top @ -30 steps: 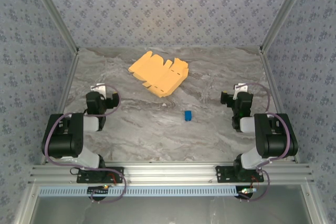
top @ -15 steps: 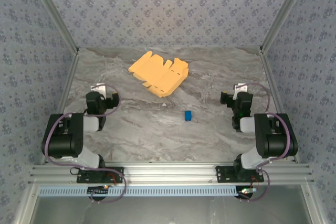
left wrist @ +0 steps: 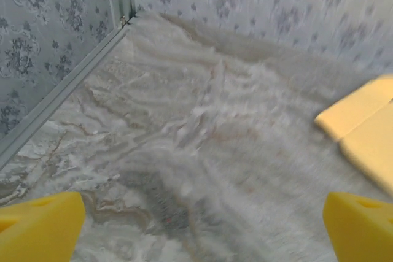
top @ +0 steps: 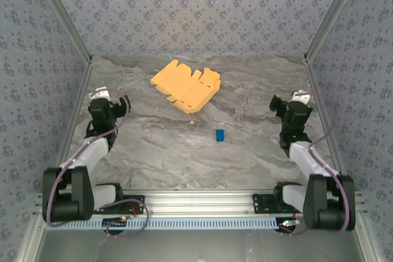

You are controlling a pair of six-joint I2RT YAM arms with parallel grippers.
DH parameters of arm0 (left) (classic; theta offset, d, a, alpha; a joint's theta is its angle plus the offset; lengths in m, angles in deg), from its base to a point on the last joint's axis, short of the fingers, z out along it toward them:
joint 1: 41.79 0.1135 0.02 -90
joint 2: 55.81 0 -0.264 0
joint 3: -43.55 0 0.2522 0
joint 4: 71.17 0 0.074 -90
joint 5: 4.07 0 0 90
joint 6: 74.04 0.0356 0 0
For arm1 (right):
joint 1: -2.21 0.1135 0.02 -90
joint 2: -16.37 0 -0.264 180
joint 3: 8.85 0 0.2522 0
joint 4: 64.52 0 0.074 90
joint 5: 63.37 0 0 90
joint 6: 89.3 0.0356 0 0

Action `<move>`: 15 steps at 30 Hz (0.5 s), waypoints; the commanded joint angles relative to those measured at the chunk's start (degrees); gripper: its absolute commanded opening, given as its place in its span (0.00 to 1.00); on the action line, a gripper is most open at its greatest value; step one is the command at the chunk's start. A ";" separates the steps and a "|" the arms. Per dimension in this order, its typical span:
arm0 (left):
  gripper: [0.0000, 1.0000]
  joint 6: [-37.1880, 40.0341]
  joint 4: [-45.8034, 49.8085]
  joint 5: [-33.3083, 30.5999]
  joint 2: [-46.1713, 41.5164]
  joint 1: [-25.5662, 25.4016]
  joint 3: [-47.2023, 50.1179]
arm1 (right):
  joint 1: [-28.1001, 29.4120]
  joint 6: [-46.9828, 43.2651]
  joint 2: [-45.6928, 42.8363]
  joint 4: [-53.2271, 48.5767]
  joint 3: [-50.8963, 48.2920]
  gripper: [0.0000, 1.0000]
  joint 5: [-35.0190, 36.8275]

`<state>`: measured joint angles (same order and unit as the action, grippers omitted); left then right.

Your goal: Fold the paper box

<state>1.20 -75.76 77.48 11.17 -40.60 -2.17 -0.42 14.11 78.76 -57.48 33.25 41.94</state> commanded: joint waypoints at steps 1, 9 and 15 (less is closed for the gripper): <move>0.98 -12.73 14.06 9.18 -1.55 -0.61 -3.92 | 1.96 12.49 -2.26 -17.21 6.02 0.98 -4.09; 0.97 -9.06 14.94 8.56 1.87 -17.37 -9.18 | 25.15 14.10 14.38 -23.70 20.47 0.98 -8.24; 0.97 -5.70 16.96 1.63 4.95 -24.86 -12.16 | 30.93 19.36 30.08 -23.79 31.48 0.91 -11.67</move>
<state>-6.36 -60.94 82.88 15.70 -64.23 -12.53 29.28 28.93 104.97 -78.40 60.55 32.81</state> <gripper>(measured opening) 0.974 0.913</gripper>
